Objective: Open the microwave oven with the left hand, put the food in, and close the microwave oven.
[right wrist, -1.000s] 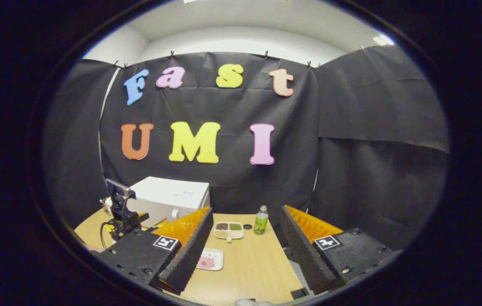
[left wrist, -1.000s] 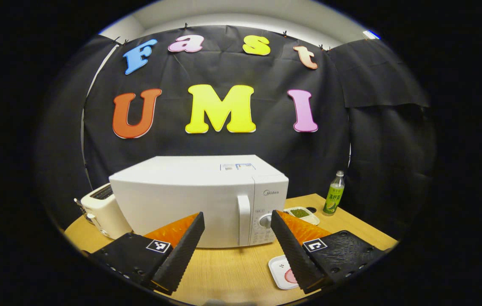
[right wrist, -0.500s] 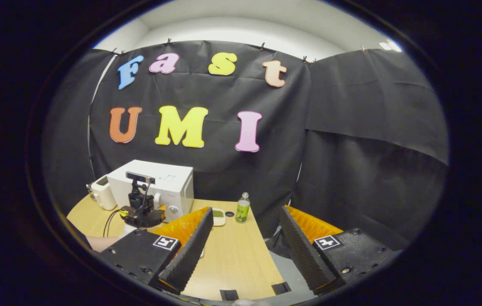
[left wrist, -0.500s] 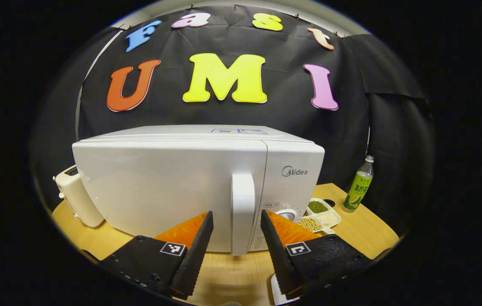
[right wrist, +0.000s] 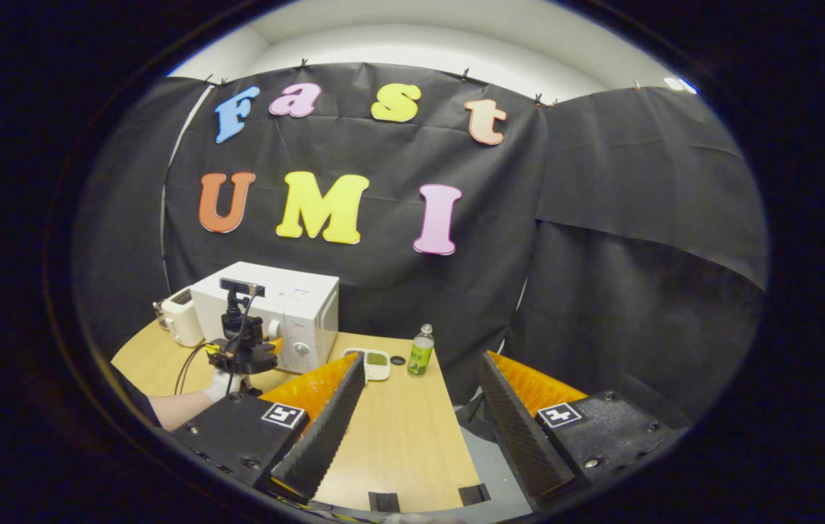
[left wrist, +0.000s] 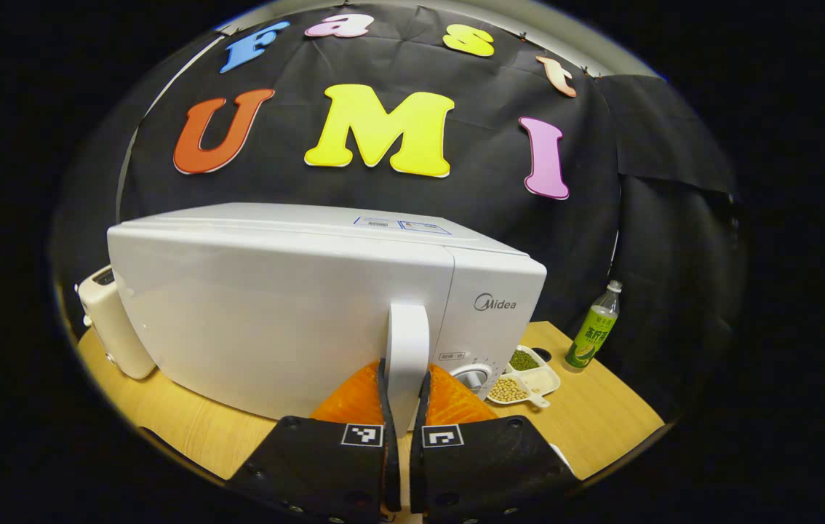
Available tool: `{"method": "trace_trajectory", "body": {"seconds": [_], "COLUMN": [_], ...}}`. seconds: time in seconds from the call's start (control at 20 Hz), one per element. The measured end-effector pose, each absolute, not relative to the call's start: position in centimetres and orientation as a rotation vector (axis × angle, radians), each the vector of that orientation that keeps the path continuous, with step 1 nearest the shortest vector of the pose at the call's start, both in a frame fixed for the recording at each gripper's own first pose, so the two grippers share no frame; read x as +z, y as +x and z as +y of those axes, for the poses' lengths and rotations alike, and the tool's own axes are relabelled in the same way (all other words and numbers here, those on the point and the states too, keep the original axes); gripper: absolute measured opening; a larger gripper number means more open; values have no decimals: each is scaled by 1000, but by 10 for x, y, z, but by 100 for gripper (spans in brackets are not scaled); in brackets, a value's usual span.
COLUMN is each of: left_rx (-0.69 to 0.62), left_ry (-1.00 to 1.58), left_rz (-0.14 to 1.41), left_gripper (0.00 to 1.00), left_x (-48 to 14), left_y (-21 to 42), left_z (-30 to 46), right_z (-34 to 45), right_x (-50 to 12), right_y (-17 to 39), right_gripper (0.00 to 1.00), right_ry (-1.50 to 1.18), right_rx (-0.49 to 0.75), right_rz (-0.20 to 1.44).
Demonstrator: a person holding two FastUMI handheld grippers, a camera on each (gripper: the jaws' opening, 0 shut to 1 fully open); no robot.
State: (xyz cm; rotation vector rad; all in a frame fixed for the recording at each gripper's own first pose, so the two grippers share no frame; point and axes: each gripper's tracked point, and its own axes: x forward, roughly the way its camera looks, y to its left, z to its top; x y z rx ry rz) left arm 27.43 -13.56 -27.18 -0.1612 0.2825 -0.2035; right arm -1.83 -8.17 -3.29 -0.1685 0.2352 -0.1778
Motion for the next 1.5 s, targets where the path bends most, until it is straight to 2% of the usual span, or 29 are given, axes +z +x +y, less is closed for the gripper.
{"method": "trace_trajectory", "body": {"seconds": [0.05,0.1,0.15,0.2,0.25,0.3,0.35,0.4,0.45,0.5,0.55,0.6,0.7,0.75,0.8,0.85,0.9,1.0,1.05,1.1,1.5], "left_rx": [-208,-209,-213,-216,-222,-234,-247,-259,-266,-270,-274,-259,-233,-217,-195,-181,-162,-138,-128,-115,-18], "left_ry": [-138,-110,-93,-88,-88,-83,-75,-68,-56,-42,-29,-14,10,13,11,7,8,11,10,10,8], "left_rz": [283,290,274,251,247,246,249,258,259,267,267,274,293,312,309,301,290,279,289,289,305], "left_gripper": [5,1,0,0,1,0,0,1,3,9,10,18,27,33,47,51,55,91,83,96,96], "left_x": [-275,-271,-274,-272,-274,-273,-274,-276,-276,-277,-276,-277,-280,-283,-280,-275,-269,-266,-269,-269,-272], "left_y": [278,264,257,243,228,213,201,186,173,159,147,136,116,108,102,96,90,84,78,73,36], "left_z": [-137,-133,-131,-127,-122,-118,-113,-106,-98,-89,-80,-68,-43,-32,-18,-7,5,22,29,37,99], "right_z": [-81,-79,-77,-75,-71,-66,-63,-57,-49,-40,-30,-21,-1,11,26,37,48,65,72,77,101], "right_x": [-33,-32,-32,-31,-32,-34,-37,-39,-40,-42,-45,-46,-49,-53,-55,-56,-57,-61,-61,-61,-83], "right_y": [-18,-17,-15,-14,-12,-10,-6,-4,-1,2,3,4,5,5,3,3,2,-2,-5,-7,-16], "right_gripper": [94,100,94,94,100,94,100,100,94,100,100,100,100,94,100,94,94,94,94,94,94], "right_ry": [-169,-170,-170,-168,-164,-158,-154,-149,-142,-135,-131,-130,-129,-122,-115,-115,-119,-124,-126,-129,-85], "right_rx": [-170,-164,-156,-148,-138,-122,-111,-96,-79,-58,-35,-15,26,55,84,106,125,156,170,178,214], "right_rz": [233,230,226,220,216,215,219,218,217,218,220,221,225,233,235,234,234,233,230,227,261]}}
